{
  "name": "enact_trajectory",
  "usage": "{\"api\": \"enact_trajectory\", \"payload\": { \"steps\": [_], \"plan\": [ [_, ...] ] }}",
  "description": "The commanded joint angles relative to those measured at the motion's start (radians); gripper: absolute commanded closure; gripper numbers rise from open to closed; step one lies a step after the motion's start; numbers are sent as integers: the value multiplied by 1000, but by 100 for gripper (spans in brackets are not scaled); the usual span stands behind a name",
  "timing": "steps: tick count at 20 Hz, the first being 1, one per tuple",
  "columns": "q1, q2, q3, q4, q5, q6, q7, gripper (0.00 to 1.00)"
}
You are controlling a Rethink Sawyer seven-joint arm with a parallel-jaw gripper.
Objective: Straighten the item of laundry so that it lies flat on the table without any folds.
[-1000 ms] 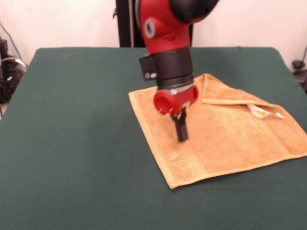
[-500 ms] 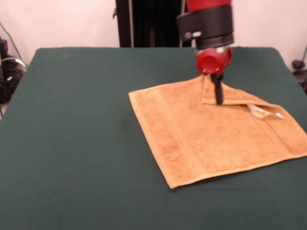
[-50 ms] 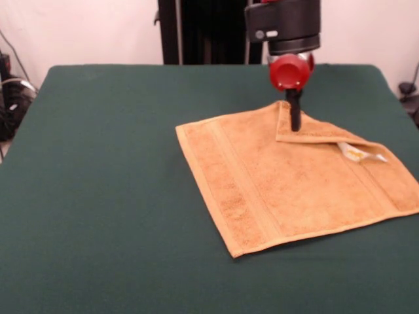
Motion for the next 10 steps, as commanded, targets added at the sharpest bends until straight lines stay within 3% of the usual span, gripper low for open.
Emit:
{"api": "enact_trajectory", "payload": {
  "steps": [1, 10],
  "plan": [
    [83, 161, 32, 29, -85, 43, 485, 0],
    [121, 216, 2, 5, -132, 3, 569, 0]
  ]
}}
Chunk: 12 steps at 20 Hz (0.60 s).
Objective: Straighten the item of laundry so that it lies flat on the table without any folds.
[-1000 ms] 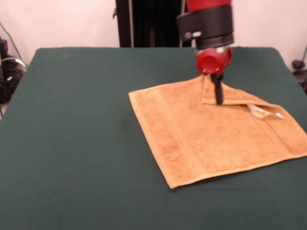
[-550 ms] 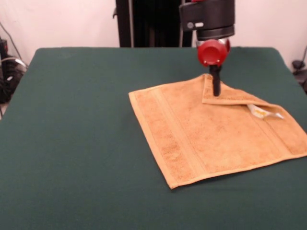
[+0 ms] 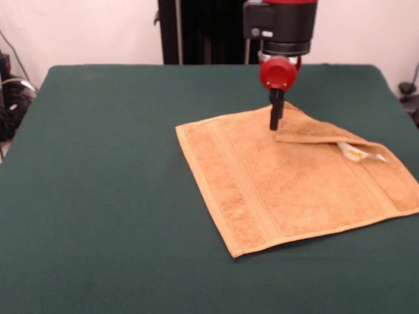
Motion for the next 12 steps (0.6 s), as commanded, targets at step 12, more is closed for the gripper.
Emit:
{"api": "enact_trajectory", "payload": {
  "steps": [12],
  "plan": [
    [-7, 30, 146, 8, 44, -45, 325, 0]
  ]
}}
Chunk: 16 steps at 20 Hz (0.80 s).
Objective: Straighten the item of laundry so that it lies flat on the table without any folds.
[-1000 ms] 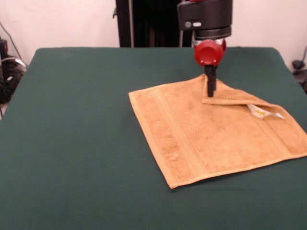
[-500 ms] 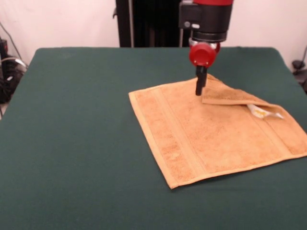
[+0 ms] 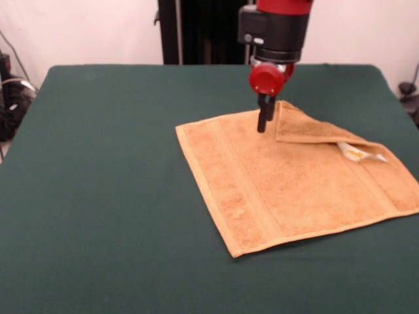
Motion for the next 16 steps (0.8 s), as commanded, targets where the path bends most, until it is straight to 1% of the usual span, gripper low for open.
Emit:
{"api": "enact_trajectory", "payload": {
  "steps": [1, 6, 9, 12, 15, 16],
  "plan": [
    [-18, -32, 161, 11, 67, -40, 220, 0],
    [-48, -84, 193, 39, 119, -34, 141, 0],
    [-84, -141, 231, 73, 180, -33, 62, 0],
    [-109, -161, 259, 85, 203, -47, 24, 0],
    [-108, -139, 268, 67, 175, -50, 44, 0],
    [-95, -123, 261, 50, 147, -47, 78, 0]
  ]
}}
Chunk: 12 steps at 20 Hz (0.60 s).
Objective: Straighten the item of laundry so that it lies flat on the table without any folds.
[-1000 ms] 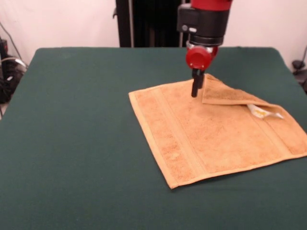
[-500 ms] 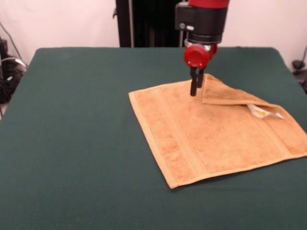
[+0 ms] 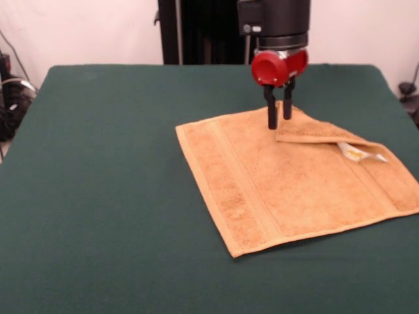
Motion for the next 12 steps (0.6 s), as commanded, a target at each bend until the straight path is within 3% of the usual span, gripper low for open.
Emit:
{"api": "enact_trajectory", "payload": {
  "steps": [1, 7, 12],
  "plan": [
    [6, 46, 210, 19, 17, -41, 97, 0],
    [53, 143, 172, -40, -97, -51, 212, 0],
    [52, 155, 179, -46, -117, -52, 225, 0]
  ]
}}
